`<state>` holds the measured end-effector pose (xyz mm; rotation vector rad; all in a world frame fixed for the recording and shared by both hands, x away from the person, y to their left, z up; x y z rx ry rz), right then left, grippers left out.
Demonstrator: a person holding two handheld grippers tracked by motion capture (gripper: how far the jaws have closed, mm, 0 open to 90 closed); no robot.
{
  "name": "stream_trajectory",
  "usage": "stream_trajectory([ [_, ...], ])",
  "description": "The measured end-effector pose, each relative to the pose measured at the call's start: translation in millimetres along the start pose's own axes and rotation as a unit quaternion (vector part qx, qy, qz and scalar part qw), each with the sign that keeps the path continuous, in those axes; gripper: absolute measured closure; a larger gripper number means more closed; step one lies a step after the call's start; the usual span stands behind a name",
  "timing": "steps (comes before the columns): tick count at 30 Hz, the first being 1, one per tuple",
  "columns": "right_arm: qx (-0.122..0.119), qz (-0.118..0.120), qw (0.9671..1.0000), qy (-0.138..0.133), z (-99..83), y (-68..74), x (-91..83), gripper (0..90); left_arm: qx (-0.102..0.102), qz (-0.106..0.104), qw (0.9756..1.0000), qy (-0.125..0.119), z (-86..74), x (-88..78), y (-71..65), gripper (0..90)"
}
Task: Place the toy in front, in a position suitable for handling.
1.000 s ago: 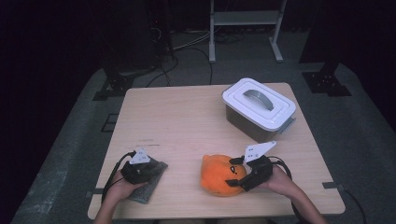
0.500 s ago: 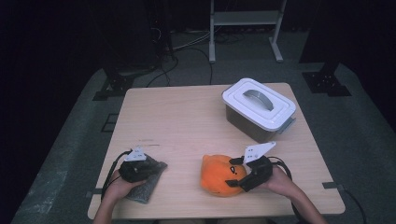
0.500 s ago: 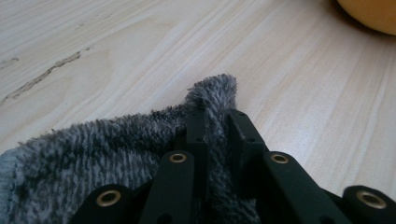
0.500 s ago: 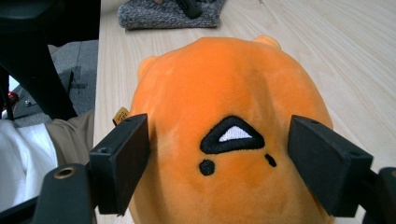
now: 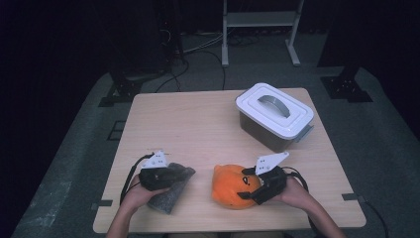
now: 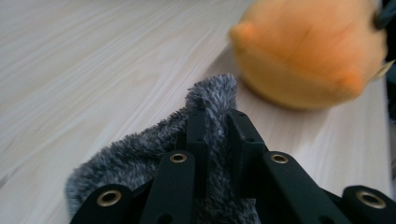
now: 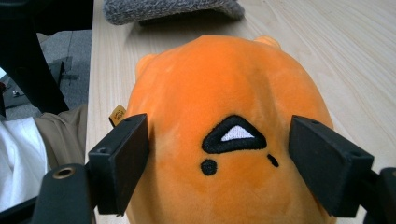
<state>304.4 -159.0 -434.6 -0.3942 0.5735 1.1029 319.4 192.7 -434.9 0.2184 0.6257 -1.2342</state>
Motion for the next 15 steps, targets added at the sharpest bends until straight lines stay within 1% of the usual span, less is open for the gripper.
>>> stream_trajectory([
  [2, 0.000, 0.000, 1.0000, 0.000, 0.1, -0.1, 0.2, 20.2, 0.009, -0.012, 0.9999, -0.002, 8.5, 5.2, -3.7, 80.2],
  [4, -0.001, 0.000, 1.0000, 0.000, 0.3, -0.1, 1.2, 20.1, 0.028, -0.032, 0.9991, -0.004, 22.4, 15.7, -10.7, 80.2],
  [5, -0.001, 0.000, 1.0000, 0.000, 0.3, -0.1, 1.2, 20.1, 0.028, -0.032, 0.9991, -0.004, 22.4, 15.7, -10.7, 80.2],
  [6, -0.001, 0.000, 1.0000, 0.000, 0.3, -0.1, 1.4, 20.1, 0.034, -0.042, 0.9986, -0.004, 28.3, 19.5, -13.5, 80.2],
  [9, -0.001, 0.001, 1.0000, -0.001, 0.6, -0.3, 3.0, 19.9, 0.050, -0.060, 0.9969, -0.012, 42.8, 27.5, -20.8, 80.2],
  [10, -0.002, 0.001, 1.0000, 0.001, 1.2, -0.2, 3.6, 19.9, 0.058, -0.071, 0.9956, -0.015, 51.0, 32.2, -24.7, 80.2],
  [11, -0.002, 0.001, 1.0000, 0.001, 1.2, -0.2, 3.6, 19.9, 0.058, -0.071, 0.9956, -0.015, 51.0, 32.2, -24.7, 80.2],
  [12, -0.003, 0.001, 1.0000, 0.001, 1.4, -0.2, 3.8, 19.9, 0.064, -0.080, 0.9947, -0.010, 56.4, 36.2, -27.1, 80.2],
  [15, -0.005, 0.001, 1.0000, 0.001, 1.6, 0.1, 4.0, 19.8, 0.081, -0.093, 0.9923, 0.009, 68.5, 49.3, -32.5, 80.2],
])
Point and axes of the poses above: each handheld gripper's, and its own axes: x roughly forward along the jaws, z roughly out of its top, y roughly to its left, the point moved 1 cm from there along x, roughly forward along the jaws, and after that the axes turned 9 degrees about -z, right-handed, at the moved point
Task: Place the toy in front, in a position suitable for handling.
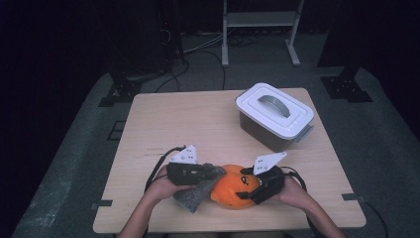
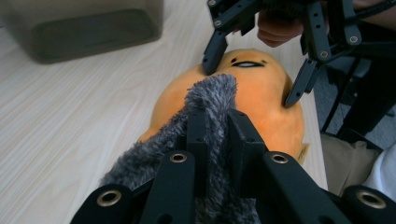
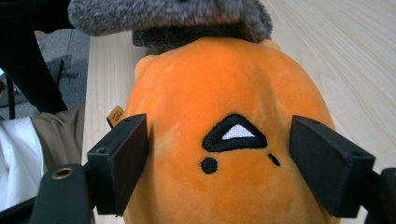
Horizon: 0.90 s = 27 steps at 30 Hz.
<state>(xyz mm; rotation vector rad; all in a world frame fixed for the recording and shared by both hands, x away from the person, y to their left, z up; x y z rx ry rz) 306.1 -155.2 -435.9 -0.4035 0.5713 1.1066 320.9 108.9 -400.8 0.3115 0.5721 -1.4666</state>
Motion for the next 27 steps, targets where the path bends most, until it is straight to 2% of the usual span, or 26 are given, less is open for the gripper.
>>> stream_trajectory([
  [5, -0.003, -0.002, 1.0000, 0.002, 0.5, 0.7, 0.5, 19.5, 0.007, -0.019, 0.9998, 0.003, 5.7, 12.8, 0.1, 80.2],
  [8, -0.005, -0.005, 1.0000, 0.003, -0.2, 0.4, 0.8, 19.6, -0.002, -0.029, 0.9996, -0.001, 0.3, 17.7, 2.9, 80.2],
  [11, -0.009, -0.005, 1.0000, 0.002, -0.6, 0.7, 1.0, 19.7, -0.008, -0.028, 0.9996, -0.003, -5.3, 16.7, 3.4, 80.2],
  [16, -0.012, -0.004, 0.9999, 0.002, -1.1, 0.0, 0.7, 20.2, -0.004, -0.022, 0.9997, 0.006, -12.8, 11.9, 0.9, 80.1],
  [21, -0.013, -0.004, 0.9999, 0.001, -1.0, -0.2, 0.7, 20.3, -0.013, -0.020, 0.9997, 0.009, -23.2, 5.8, 1.6, 80.1],
  [25, -0.013, -0.005, 0.9999, 0.001, -0.2, 0.1, 1.5, 20.2, -0.024, -0.008, 0.9996, 0.012, -29.7, 2.3, 1.9, 80.1],
  [27, -0.014, -0.007, 0.9999, 0.001, 0.4, 0.3, 2.0, 20.1, -0.028, -0.008, 0.9996, 0.005, -30.6, 1.3, 1.0, 80.1],
])
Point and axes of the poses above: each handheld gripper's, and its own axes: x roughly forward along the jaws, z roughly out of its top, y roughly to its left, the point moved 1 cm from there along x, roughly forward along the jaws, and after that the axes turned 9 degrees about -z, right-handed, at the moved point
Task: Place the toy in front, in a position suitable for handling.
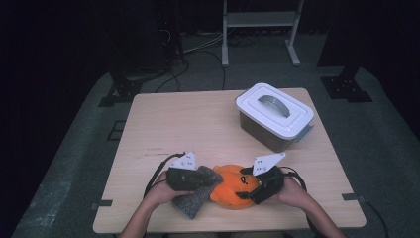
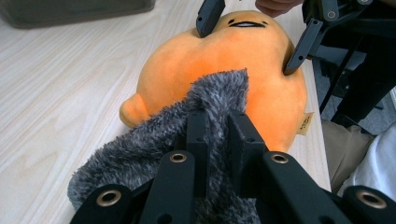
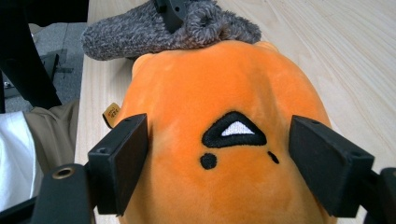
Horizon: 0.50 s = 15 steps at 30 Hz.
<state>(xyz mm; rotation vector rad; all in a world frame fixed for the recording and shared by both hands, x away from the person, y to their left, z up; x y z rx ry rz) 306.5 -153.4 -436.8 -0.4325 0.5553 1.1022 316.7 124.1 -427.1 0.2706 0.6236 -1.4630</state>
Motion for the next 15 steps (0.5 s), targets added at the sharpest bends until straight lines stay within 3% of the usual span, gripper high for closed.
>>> stream_trajectory([
  [5, 0.000, -0.007, 0.9999, 0.007, 4.1, 0.1, 3.6, 20.0, 0.017, -0.002, 0.9998, -0.004, 12.2, 2.5, -5.2, 80.1],
  [10, -0.006, -0.013, 0.9999, 0.006, 7.0, 2.2, 5.5, 19.8, 0.040, -0.021, 0.9988, -0.018, 34.1, 10.1, -12.0, 80.1],
  [13, -0.004, -0.013, 0.9999, 0.002, 6.1, 1.6, 5.4, 19.7, 0.051, -0.017, 0.9985, 0.002, 37.0, 16.0, -12.9, 80.1],
  [15, -0.004, -0.014, 0.9999, -0.002, 6.0, 0.8, 3.6, 19.4, 0.044, -0.016, 0.9988, 0.016, 30.1, 20.2, -10.0, 80.1],
])
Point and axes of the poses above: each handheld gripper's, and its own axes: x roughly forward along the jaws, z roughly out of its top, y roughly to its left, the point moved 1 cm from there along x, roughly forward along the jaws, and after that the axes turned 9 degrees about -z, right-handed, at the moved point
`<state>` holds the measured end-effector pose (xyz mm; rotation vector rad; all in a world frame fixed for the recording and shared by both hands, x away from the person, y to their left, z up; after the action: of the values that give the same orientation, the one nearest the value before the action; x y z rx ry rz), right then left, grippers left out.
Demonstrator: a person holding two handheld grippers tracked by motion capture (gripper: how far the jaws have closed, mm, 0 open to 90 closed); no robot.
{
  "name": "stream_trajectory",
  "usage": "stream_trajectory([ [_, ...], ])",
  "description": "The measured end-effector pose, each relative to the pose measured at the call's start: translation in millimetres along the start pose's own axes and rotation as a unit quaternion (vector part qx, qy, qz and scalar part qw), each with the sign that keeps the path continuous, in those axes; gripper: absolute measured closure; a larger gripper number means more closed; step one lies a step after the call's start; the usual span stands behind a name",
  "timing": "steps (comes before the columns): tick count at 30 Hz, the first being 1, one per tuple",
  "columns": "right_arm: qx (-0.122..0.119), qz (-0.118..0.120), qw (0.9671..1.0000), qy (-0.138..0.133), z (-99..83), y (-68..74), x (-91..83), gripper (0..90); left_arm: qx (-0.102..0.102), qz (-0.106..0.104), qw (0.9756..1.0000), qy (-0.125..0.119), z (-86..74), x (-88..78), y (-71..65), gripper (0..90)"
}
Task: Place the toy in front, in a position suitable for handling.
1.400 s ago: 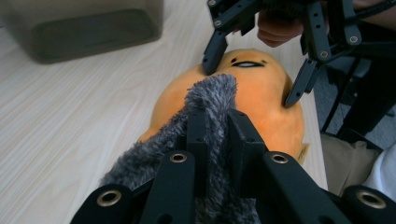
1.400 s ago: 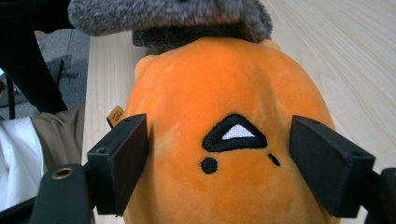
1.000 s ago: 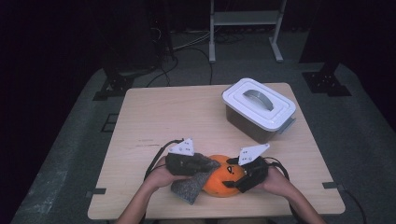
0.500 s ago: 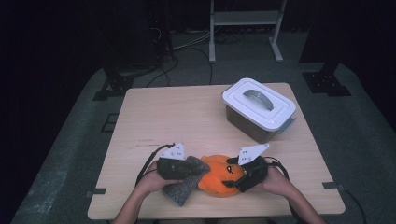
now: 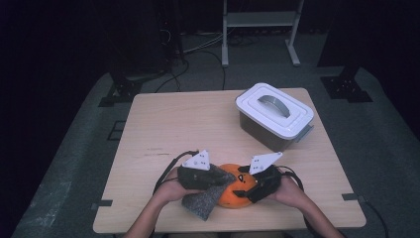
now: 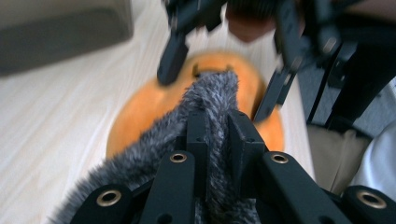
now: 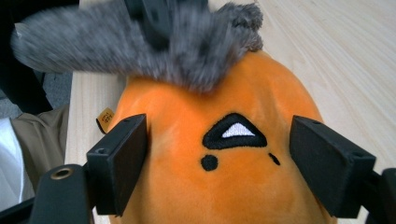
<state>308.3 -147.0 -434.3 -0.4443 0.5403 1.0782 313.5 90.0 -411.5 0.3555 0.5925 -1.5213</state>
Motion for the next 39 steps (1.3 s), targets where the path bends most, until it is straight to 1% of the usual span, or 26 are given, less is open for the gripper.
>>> stream_trajectory([
  [1, 0.000, 0.000, 1.0000, 0.000, 0.0, 0.0, 0.0, 19.4, 0.000, 0.000, 1.0000, 0.000, 0.0, 0.0, 0.0, 80.2],
  [2, 0.000, -0.001, 1.0000, -0.001, 0.3, 0.1, -1.1, 19.4, -0.007, -0.002, 1.0000, -0.006, -3.5, -0.8, 1.5, 80.2],
  [3, -0.006, -0.002, 1.0000, -0.004, 1.1, -0.4, -3.7, 19.5, -0.011, -0.003, 0.9999, -0.008, -5.9, -2.1, 2.4, 80.2],
  [5, -0.004, -0.001, 0.9999, -0.010, 2.1, -0.5, -8.8, 19.6, -0.018, -0.005, 0.9997, -0.014, -9.6, -3.6, 3.1, 80.1],
  [8, -0.017, 0.001, 0.9998, -0.011, 1.1, 0.0, -15.6, 19.6, -0.018, -0.004, 0.9997, -0.013, -12.3, -4.9, 2.3, 80.1],
  [10, -0.018, 0.005, 0.9997, -0.013, -0.7, -0.1, -20.4, 19.7, -0.019, -0.002, 0.9998, -0.010, -13.4, -5.8, 1.9, 80.1],
  [13, -0.016, 0.002, 0.9998, -0.011, -4.9, -2.7, -28.0, 19.7, -0.021, 0.006, 0.9997, -0.008, -16.2, -8.5, 3.3, 79.9],
  [15, -0.008, 0.000, 1.0000, -0.001, -13.0, -6.0, -30.1, 20.3, -0.030, 0.008, 0.9995, -0.012, -20.3, -12.1, 5.7, 79.8],
  [17, -0.005, 0.000, 1.0000, -0.001, -14.6, -5.8, -29.1, 20.9, -0.032, 0.008, 0.9994, -0.014, -21.4, -12.5, 6.2, 79.8],
  [18, -0.003, 0.001, 0.9999, -0.011, -15.4, -4.2, -26.3, 24.3, -0.032, 0.013, 0.9993, -0.013, -21.6, -13.0, 6.0, 79.8],
  [19, -0.003, 0.001, 0.9999, -0.011, -15.4, -4.2, -26.3, 24.3, -0.032, 0.013, 0.9993, -0.013, -21.6, -13.0, 6.0, 79.8],
  [20, -0.002, -0.001, 0.9999, -0.013, -13.9, -3.8, -25.4, 27.3, -0.031, 0.017, 0.9993, -0.011, -20.3, -14.0, 5.3, 79.8],
  [21, -0.001, -0.008, 0.9999, -0.014, -11.9, -4.1, -24.5, 30.6, -0.028, 0.020, 0.9993, -0.011, -18.8, -14.8, 4.6, 79.8],
  [22, 0.007, -0.009, 0.9998, -0.017, -9.2, -4.9, -23.1, 36.7, -0.020, 0.024, 0.9995, -0.008, -15.2, -16.2, 2.9, 79.8],
  [23, 0.007, -0.009, 0.9998, -0.017, -9.2, -4.9, -23.1, 36.7, -0.020, 0.024, 0.9995, -0.008, -15.2, -16.2, 2.9, 79.8],
  [24, 0.009, -0.011, 0.9998, -0.017, -8.3, -4.9, -22.9, 38.3, -0.016, 0.027, 0.9995, -0.004, -12.4, -17.0, 1.2, 79.8],
  [26, 0.013, -0.016, 0.9997, -0.016, -5.9, -4.8, -21.8, 41.7, -0.009, 0.029, 0.9995, -0.004, -8.1, -18.6, -0.9, 79.8],
  [28, 0.022, -0.019, 0.9995, -0.015, -2.7, -4.5, -18.7, 45.1, -0.004, 0.027, 0.9996, -0.009, -3.8, -19.0, -2.8, 79.8],
  [30, 0.022, -0.020, 0.9994, -0.016, -1.1, -4.4, -17.0, 46.0, 0.007, 0.021, 0.9996, -0.016, 3.1, -17.0, -6.5, 79.8],
  [31, 0.024, -0.023, 0.9994, -0.013, 2.1, -3.6, -13.6, 47.7, 0.017, 0.015, 0.9996, -0.014, 8.7, -14.0, -10.0, 79.8],
  [32, 0.024, -0.023, 0.9994, -0.013, 2.1, -3.6, -13.6, 47.7, 0.017, 0.015, 0.9996, -0.014, 8.7, -14.0, -10.0, 79.8],
  [34, 0.026, -0.023, 0.9993, -0.010, 3.3, -3.6, -10.9, 48.5, 0.027, 0.015, 0.9995, -0.004, 12.7, -9.0, -12.7, 79.8],
  [36, 0.032, -0.020, 0.9993, -0.007, 1.2, -5.9, -10.9, 49.1, 0.028, 0.013, 0.9995, 0.000, 12.0, -6.8, -11.9, 79.8],
  [38, 0.045, -0.016, 0.9988, -0.008, -3.3, -9.4, -11.6, 49.3, 0.024, 0.012, 0.9996, 0.002, 8.0, -6.0, -10.3, 79.8],
  [39, 0.045, -0.016, 0.9988, -0.008, -3.3, -9.4, -11.6, 49.3, 0.024, 0.012, 0.9996, 0.002, 8.0, -6.0, -10.3, 79.8],
])
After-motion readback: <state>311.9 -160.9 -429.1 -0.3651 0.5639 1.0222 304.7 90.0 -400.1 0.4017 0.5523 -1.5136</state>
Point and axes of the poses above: each handheld gripper's, and its own axes: x roughly forward along the jaws, z roughly out of its top, y roughly to its left, the point moved 1 cm from there along x, roughly forward along the jaws, and after that the axes turned 9 degrees about -z, right-handed, at the moved point
